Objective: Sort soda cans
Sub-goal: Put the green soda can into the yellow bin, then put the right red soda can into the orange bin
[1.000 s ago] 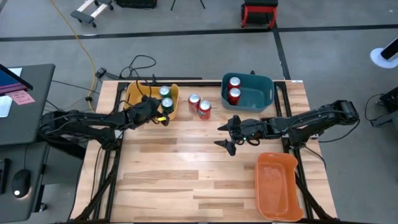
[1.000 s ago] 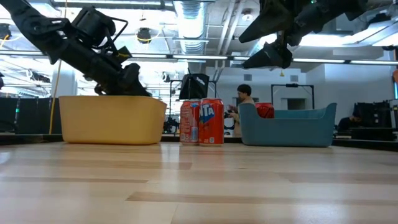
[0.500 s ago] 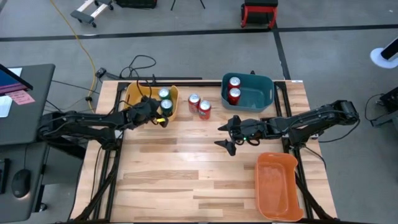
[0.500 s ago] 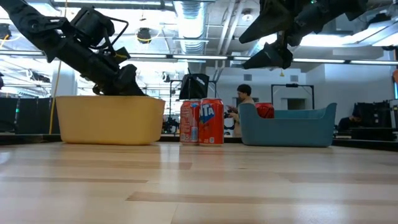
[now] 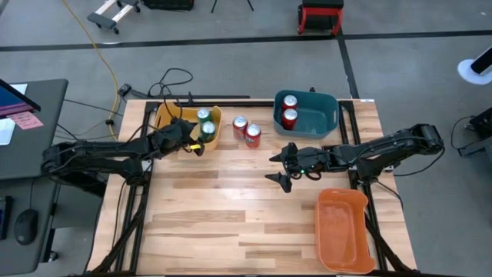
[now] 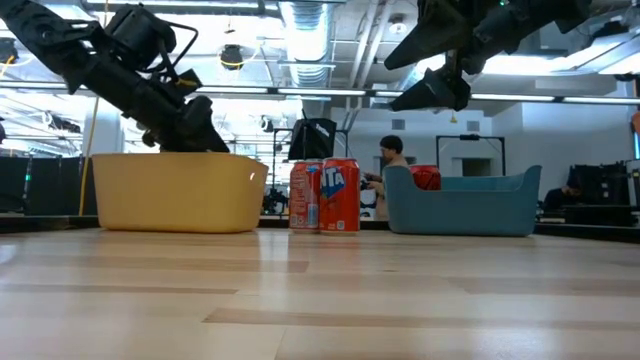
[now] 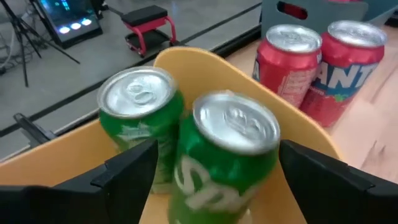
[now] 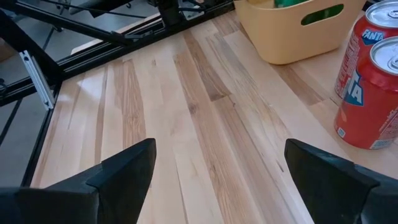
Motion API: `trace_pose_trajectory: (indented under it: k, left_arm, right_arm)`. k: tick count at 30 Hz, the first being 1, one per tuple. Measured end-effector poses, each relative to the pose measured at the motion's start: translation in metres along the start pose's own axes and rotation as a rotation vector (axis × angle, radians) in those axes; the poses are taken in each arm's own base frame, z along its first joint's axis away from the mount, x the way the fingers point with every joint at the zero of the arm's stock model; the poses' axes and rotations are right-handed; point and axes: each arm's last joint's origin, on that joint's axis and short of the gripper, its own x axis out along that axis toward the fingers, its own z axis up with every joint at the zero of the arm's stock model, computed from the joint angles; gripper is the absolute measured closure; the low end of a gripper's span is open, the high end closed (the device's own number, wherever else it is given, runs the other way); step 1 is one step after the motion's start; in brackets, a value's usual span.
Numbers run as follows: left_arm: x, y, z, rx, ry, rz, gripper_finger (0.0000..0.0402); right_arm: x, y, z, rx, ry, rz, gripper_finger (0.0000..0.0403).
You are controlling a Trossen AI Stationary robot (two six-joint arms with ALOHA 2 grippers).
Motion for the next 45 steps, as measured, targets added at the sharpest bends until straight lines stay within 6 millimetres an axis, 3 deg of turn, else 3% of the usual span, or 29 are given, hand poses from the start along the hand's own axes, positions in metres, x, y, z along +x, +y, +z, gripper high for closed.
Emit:
trace_pose_trajectory:
  k: [9, 17, 25, 29, 37, 45]
  left_arm:
    - [0.0, 0.0, 0.002, -0.012, -0.014, -0.012, 0.007]
    - [-0.02, 0.001, 0.015, -0.03, -0.119, -0.052, 0.007]
    - [-0.053, 0.001, 0.033, -0.085, -0.288, -0.22, 0.007]
    - [-0.065, -0.009, 0.035, -0.083, -0.33, -0.333, 0.007]
    - [-0.062, -0.038, 0.001, -0.112, -0.388, -0.493, 0.007]
    - [-0.061, -0.063, -0.032, -0.06, -0.261, -0.552, 0.007]
  right_arm:
    - [0.0, 0.0, 0.0, 0.0, 0.0, 0.0, 0.0026]
    - [0.002, -0.006, 0.002, 0.007, -0.014, -0.049, 0.0026]
    - [0.035, -0.021, -0.004, 0.003, -0.042, -0.148, 0.0026]
    - [0.045, -0.034, 0.007, -0.003, -0.138, -0.163, 0.0026]
    - [0.044, -0.068, 0.047, 0.024, -0.151, -0.147, 0.0026]
    - [0.05, -0.085, 0.064, -0.068, -0.022, -0.2, 0.0026]
